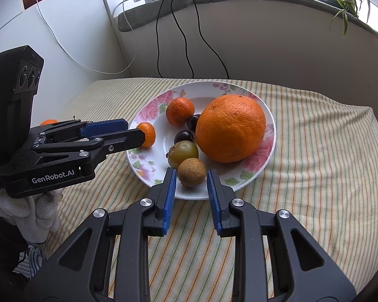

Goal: Organize fruits
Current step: 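Open both tools to release the tangerine and kiwi onto the plate, then withdraw both tools and move them toward the large orange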

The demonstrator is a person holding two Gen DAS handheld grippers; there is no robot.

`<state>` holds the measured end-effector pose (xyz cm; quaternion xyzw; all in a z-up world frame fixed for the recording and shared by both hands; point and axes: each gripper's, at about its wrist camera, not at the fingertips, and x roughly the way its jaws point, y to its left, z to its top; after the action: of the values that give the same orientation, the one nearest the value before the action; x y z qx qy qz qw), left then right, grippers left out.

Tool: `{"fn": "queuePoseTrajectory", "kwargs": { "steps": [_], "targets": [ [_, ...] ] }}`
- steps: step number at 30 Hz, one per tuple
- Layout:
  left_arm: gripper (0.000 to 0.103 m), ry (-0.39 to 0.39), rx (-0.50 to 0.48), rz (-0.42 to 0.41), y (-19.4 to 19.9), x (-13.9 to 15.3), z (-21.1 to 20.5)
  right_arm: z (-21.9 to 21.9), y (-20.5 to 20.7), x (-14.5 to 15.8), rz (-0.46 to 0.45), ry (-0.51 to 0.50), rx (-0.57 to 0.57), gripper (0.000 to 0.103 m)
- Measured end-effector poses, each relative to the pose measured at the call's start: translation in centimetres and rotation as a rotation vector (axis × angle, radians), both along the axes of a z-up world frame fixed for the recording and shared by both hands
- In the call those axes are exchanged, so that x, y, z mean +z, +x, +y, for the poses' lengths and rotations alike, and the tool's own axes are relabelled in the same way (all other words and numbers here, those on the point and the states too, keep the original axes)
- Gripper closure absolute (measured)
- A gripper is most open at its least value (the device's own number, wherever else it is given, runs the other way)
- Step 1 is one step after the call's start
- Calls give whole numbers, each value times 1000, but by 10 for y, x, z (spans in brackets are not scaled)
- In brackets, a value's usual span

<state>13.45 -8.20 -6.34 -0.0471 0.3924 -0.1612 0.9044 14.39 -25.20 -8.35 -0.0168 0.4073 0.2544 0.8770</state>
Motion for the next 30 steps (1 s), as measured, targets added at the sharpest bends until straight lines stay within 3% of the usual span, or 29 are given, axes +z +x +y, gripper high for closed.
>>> {"fn": "queuePoseTrajectory", "kwargs": {
  "steps": [2, 4, 7, 14, 30],
  "targets": [
    [60, 0, 3, 1, 0, 0, 1, -1, 0, 0, -5, 0, -5, 59],
    [60, 2, 7, 1, -1, 0, 2, -2, -1, 1, -13, 1, -12, 50],
    [58, 0, 12, 2, -1, -1, 4, -4, -2, 3, -17, 8, -13, 48],
    [36, 11, 32, -8, -5, 1, 5, -5, -6, 6, -34, 5, -19, 21],
    [31, 19, 66, -52, -19, 15, 16, 0, -9, 9, -26, 31, -29, 18]
  ]
}}
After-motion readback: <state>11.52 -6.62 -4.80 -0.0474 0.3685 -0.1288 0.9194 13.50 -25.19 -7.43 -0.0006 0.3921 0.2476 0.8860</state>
